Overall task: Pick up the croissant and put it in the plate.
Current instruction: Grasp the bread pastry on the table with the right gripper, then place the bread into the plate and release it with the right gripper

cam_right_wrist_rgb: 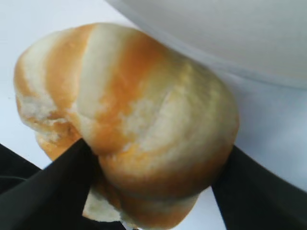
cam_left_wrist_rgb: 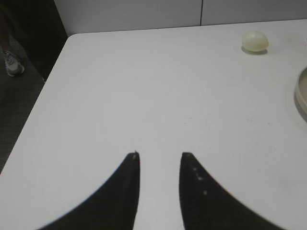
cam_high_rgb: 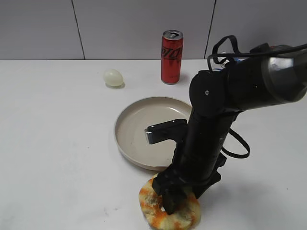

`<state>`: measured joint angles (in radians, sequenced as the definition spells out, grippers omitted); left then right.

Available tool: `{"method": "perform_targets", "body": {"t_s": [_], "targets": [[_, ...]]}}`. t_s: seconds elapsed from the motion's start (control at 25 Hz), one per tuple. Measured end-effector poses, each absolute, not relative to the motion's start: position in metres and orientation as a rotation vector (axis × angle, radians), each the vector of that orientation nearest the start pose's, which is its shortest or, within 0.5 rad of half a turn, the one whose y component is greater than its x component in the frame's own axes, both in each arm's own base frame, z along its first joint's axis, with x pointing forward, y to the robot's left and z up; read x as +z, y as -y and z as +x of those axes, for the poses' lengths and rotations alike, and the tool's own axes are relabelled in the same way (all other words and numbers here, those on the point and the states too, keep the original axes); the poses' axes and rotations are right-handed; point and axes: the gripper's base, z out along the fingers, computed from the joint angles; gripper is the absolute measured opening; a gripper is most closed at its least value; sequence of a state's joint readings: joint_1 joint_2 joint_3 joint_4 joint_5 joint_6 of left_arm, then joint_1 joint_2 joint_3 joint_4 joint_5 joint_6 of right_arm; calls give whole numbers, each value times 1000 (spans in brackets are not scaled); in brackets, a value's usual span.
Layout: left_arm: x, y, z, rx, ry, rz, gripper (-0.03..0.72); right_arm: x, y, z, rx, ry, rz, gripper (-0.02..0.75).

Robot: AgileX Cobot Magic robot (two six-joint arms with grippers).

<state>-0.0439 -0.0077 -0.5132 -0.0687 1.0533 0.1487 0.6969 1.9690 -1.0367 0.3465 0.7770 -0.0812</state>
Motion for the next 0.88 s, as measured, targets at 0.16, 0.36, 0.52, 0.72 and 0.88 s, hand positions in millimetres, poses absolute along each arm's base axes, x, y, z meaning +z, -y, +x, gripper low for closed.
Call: {"method": "perform_targets", "body": {"t_s": [0.16,0.36,0.52,0.72,0.88], "targets": [[282,5,-8,-15,-2004,197,228,107,-225,240,296,-3134,-886,229],[282,5,-8,-15,-2004,197,228,113,-230,243,291,-3169,-929,202],[282,5,-8,-15,-2004,197,228,136,-234,242,324,-3179,-1016,202],[282,5,-8,-15,-2004,197,228,191,-237,254,264,-3020,-1155,183],[282,5,-8,-15,-2004,197,228,217,-243,284,123,-2783,-1168,173]]}}
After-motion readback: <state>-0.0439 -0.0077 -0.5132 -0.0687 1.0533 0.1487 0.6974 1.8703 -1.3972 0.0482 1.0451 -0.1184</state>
